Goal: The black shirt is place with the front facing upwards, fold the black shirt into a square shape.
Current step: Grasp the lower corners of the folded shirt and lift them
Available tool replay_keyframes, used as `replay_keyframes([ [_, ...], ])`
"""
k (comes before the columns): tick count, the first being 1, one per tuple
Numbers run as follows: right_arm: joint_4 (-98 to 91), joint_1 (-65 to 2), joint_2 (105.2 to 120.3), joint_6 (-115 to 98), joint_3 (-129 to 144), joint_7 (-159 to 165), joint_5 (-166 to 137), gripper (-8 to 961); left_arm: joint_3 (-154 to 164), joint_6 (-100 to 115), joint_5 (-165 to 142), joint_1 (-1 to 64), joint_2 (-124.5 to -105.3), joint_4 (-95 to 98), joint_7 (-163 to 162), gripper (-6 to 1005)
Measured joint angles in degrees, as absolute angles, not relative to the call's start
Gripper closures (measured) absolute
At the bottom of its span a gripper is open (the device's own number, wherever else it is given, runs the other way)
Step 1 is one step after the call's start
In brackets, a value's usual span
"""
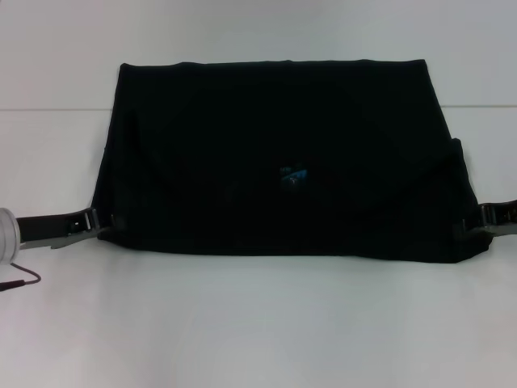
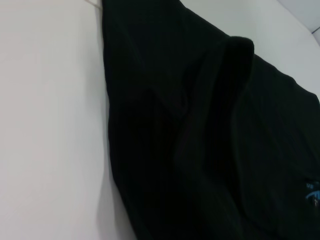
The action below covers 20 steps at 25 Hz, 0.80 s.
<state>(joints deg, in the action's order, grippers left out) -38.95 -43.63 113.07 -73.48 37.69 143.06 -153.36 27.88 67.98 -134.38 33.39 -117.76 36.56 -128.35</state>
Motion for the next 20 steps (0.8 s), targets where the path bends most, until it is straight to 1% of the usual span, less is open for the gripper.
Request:
replay_keyframes([
  [1, -38.9, -43.7, 113.06, -73.4, 37.9, 143.1, -153.4, 601, 27.7, 68.0, -134.4, 33.4, -117.73, 36.6, -128.3, 928],
  [6, -38.8, -43.7, 113.09, -73.4, 38.6, 143.3, -153.4, 835, 27.4, 68.1, -134.4, 33.4, -117.68, 36.6, -128.2, 928],
  [15, -39.1, -43.4, 112.69, -74.3, 38.6, 143.2, -153.2, 923, 27.3, 68.7, -134.4, 33.4, -117.59, 36.6, -128.1, 925],
  [18, -39.3, -43.3, 112.19, -75.7, 38.3, 142.7, -153.0, 941, 25.4, 71.5, -134.4, 33.4, -117.47, 36.6, -126.6, 925],
  [19, -39.4, -43.3, 111.59, -76.8, 38.1, 142.3, -153.0, 940, 24.8, 72.5, -134.4, 33.3, -117.42, 36.7, -126.1, 925],
  [20, -39.4, -43.3, 111.59, -76.8, 38.1, 142.3, -153.0, 938, 24.3, 73.7, -134.4, 33.2, -117.28, 36.7, -125.9, 925],
])
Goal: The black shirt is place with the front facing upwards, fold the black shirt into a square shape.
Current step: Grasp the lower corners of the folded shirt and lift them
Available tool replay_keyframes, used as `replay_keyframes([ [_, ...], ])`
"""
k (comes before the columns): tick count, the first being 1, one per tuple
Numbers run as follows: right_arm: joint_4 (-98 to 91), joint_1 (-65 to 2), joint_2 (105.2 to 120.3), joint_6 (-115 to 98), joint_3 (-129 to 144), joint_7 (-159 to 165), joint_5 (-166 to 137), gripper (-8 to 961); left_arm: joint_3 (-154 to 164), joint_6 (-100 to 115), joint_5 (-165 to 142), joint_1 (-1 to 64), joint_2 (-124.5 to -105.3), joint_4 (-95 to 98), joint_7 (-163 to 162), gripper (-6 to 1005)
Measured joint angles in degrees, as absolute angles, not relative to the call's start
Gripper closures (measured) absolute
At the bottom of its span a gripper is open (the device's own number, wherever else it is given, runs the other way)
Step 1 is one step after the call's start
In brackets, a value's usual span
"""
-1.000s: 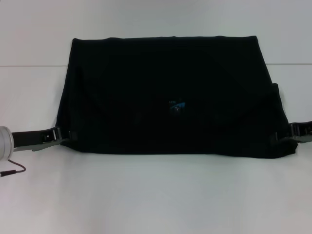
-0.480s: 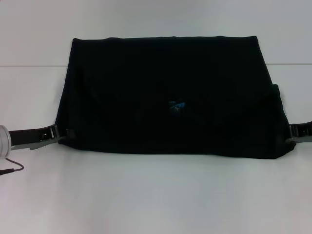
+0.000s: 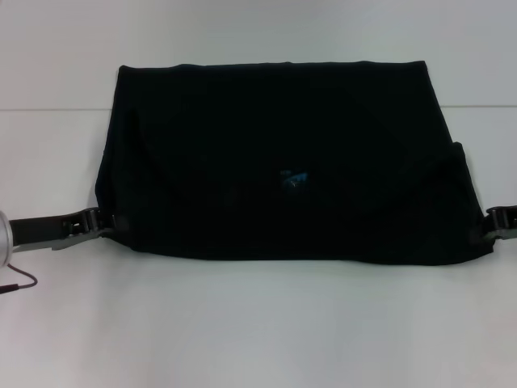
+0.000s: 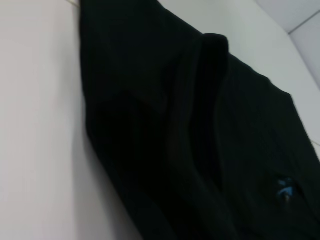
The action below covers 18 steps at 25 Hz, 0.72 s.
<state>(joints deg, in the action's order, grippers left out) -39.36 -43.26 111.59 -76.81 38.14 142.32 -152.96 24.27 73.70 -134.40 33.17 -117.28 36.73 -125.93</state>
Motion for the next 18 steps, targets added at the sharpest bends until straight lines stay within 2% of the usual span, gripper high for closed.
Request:
replay_keyframes([
  [4, -40.8, -42.4, 110.31, -80.9, 37.9, 141.6, -152.4, 932, 22.5, 79.3, -135.0, 32.5, -116.69, 37.3, -125.8, 926],
  [12, -43.9, -37.7, 108.73, -96.2, 33.9, 135.8, -152.0, 919, 15.1, 97.5, -140.4, 29.7, -116.06, 38.3, -126.5, 926],
  [18, -43.4, -32.5, 108.55, -103.8, 32.1, 129.4, -152.0, 910, 12.7, 107.8, -146.2, 26.7, -116.67, 38.4, -127.4, 926],
])
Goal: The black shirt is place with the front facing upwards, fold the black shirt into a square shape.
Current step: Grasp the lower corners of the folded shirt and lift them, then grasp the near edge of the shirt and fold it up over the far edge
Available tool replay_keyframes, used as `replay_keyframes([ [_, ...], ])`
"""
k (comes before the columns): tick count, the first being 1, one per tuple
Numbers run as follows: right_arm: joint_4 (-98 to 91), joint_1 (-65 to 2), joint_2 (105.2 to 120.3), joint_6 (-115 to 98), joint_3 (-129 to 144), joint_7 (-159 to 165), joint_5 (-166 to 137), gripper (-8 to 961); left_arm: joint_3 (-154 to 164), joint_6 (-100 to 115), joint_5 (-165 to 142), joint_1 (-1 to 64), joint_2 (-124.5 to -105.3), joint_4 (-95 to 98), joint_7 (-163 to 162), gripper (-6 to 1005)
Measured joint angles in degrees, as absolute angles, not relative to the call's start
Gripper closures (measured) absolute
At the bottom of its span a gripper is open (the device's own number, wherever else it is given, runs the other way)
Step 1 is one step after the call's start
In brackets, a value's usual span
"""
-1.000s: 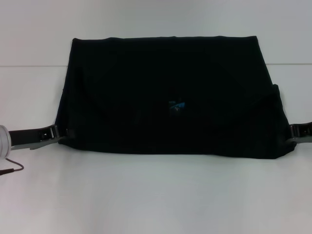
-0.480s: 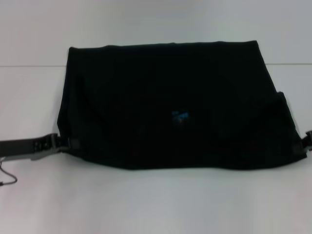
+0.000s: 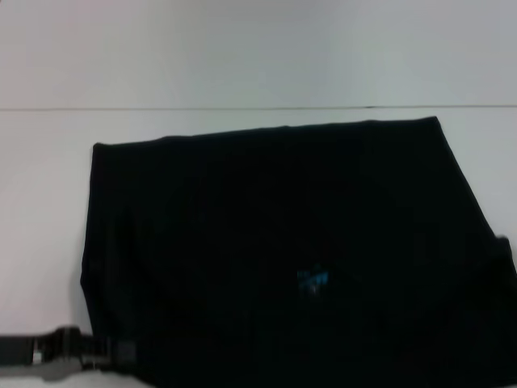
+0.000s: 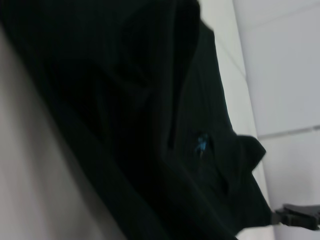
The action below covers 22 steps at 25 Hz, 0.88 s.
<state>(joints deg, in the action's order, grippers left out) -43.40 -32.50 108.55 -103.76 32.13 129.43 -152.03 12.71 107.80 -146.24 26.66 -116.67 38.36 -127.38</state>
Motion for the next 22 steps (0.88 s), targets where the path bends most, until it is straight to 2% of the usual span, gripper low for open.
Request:
replay_keyframes([
  [4, -42.6, -28.9, 109.38, -105.5, 32.0, 125.5, -152.0, 904, 11.8, 111.5, -148.0, 25.6, -116.91, 38.4, -129.4, 925],
  [7, -39.7, -27.9, 109.43, -104.5, 31.2, 123.0, -151.9, 899, 11.6, 112.6, -148.4, 25.4, -116.93, 38.3, -129.7, 926],
  [14, -36.3, -29.1, 108.83, -104.1, 25.4, 121.1, -150.6, 888, 8.9, 111.9, -147.5, 27.2, -116.42, 37.9, -130.1, 925],
  [22, -31.1, -30.8, 106.86, -100.6, 18.2, 123.8, -136.0, 875, 3.0, 103.7, -136.6, 29.4, -114.91, 33.9, -130.7, 925],
])
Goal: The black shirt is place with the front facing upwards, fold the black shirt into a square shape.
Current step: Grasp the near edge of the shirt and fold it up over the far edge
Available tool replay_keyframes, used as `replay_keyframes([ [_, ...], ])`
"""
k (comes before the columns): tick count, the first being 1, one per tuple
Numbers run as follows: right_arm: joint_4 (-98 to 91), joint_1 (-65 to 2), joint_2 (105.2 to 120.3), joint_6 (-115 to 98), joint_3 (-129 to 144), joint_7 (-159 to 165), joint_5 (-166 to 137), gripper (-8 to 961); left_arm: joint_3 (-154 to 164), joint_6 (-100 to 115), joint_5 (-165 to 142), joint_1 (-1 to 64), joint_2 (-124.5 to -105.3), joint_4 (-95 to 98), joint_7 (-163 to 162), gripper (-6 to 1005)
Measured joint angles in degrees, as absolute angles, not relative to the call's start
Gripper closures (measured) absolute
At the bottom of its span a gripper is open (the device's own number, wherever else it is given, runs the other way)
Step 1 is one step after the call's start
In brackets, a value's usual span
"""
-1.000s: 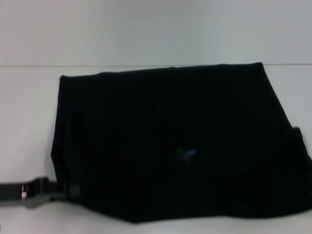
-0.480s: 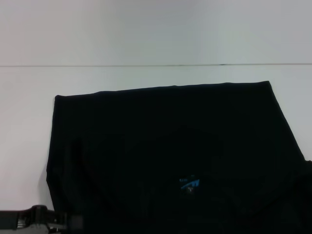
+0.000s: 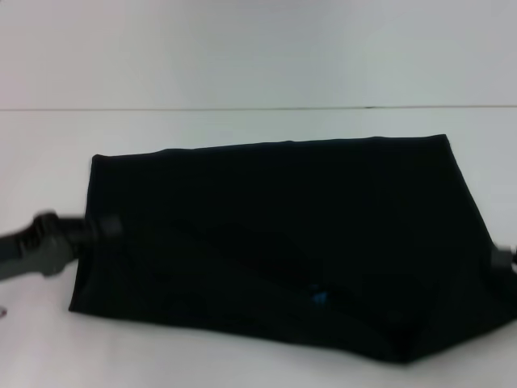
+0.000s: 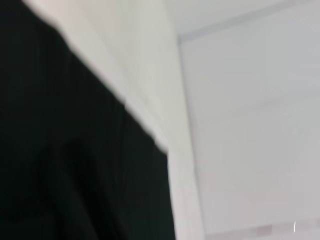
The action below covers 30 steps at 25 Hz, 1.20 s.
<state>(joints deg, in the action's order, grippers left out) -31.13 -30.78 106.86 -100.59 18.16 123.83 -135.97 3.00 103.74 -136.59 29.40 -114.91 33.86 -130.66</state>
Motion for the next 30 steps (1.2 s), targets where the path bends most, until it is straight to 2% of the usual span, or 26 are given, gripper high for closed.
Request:
replay_keyframes([
  [4, -27.8, -31.3, 107.59, -93.7, 17.0, 124.5, -127.1, 869, 2.5, 96.7, -128.6, 29.8, -114.75, 31.0, -130.1, 925],
  [6, -26.0, -31.3, 109.11, -88.5, 16.7, 123.2, -121.7, 866, 2.7, 92.8, -124.6, 29.9, -114.99, 29.6, -128.5, 926],
  [12, -24.8, -32.4, 115.34, -74.7, 16.6, 117.5, -112.5, 857, 2.8, 81.1, -118.8, 30.8, -115.78, 25.0, -121.3, 926],
  [15, -24.1, -33.5, 117.14, -69.7, 16.8, 115.0, -109.5, 852, 2.7, 77.3, -116.3, 31.5, -116.23, 23.7, -118.1, 926],
  [18, -21.9, -34.7, 118.22, -65.4, 16.5, 111.2, -105.7, 847, 2.8, 74.0, -113.9, 32.4, -116.83, 23.6, -114.7, 926],
  [23, -21.3, -35.5, 118.92, -63.4, 16.8, 109.3, -101.6, 839, 3.0, 68.1, -112.1, 34.7, -117.85, 23.6, -110.6, 926],
  [30, -20.6, -37.6, 119.48, -59.9, 16.8, 108.1, -100.0, 828, 3.1, 61.8, -112.0, 39.5, -117.95, 23.5, -107.2, 925],
])
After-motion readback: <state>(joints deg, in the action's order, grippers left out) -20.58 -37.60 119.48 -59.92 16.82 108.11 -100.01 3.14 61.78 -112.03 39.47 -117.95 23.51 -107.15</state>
